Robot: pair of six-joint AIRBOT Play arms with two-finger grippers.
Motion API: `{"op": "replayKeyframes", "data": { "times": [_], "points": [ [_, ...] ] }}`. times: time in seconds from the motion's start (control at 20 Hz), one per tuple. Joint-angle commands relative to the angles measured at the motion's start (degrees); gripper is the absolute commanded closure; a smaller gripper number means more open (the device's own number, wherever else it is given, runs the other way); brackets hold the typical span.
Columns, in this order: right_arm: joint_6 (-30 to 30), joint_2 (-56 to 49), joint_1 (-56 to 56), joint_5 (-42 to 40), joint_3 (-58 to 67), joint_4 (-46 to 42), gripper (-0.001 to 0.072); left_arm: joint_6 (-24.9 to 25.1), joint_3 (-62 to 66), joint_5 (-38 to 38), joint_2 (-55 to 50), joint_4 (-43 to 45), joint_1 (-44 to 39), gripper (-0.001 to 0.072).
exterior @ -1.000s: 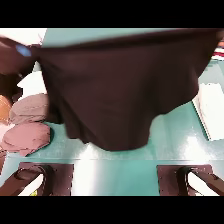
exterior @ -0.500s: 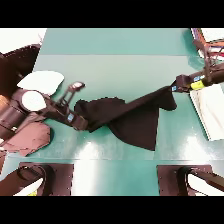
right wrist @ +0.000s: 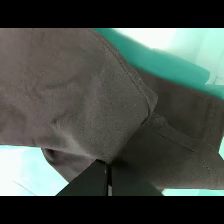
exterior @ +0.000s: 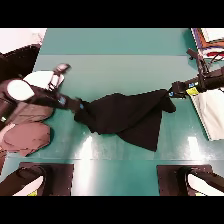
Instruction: Fold the shirts.
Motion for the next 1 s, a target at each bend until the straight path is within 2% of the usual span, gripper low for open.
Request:
{"op": "replayKeyframes", "data": {
  "times": [0.0, 0.1, 0.35, 0.5, 0.65, 0.75, 0.8, 0.85, 0.9, 0.95],
  "points": [
    [-0.09, 0.02, 0.09, -1.57, -0.15, -0.04, 0.0698, 0.13, 2.36, 3.17, -4.59, 1.33, 7.8, 0.0179],
    [-0.07, 0.02, 0.09, -1.81, -0.15, -0.04, 0.0698, 0.63, 2.36, 3.91, -10.49, 1.11, 8.0, 0.0178],
    [-0.07, 0.02, 0.09, -1.99, -0.15, -0.04, 0.0698, 2.75, 5.53, 4.66, -24.55, -5.9, 7.69, 0.0177],
    [-0.07, 0.02, 0.09, -1.99, -0.15, -0.07, 0.0698, 4.66, 7.3, 4.79, -27.08, -9.2, 7.3, 0.0177],
    [-0.07, 0.02, 0.09, -2.01, -0.15, -0.04, 0.0697, 4.57, 7.28, 3.02, -27.82, -4.55, 7.3, 0.0178],
    [-0.07, 0.02, 0.09, -2.08, -0.15, -0.04, 0.0698, 4.59, 7.28, 2.19, -28.15, -4.39, 7.3, 0.0179],
    [-0.07, 0.02, 0.09, -2.19, -0.15, -0.04, 0.0698, 4.57, 7.28, 2.82, -28.15, -4.39, 7.3, 0.0235],
    [-0.07, 0.02, 0.09, -2.08, -0.15, -0.04, 0.0698, 4.57, 7.3, 3.69, -28.15, -4.72, 7.3, 0.0443],
    [-0.07, 0.02, 0.09, -2.03, -0.15, -0.02, 0.0697, 4.59, 7.3, 4.24, -28.15, -4.98, 7.3, 0.0614],
    [-0.07, 0.04, 0.09, -2.03, -0.15, -0.04, 0.0698, 4.57, 7.3, 4.72, -28.09, -5.07, 7.3, 0.0683]
  ]
}}
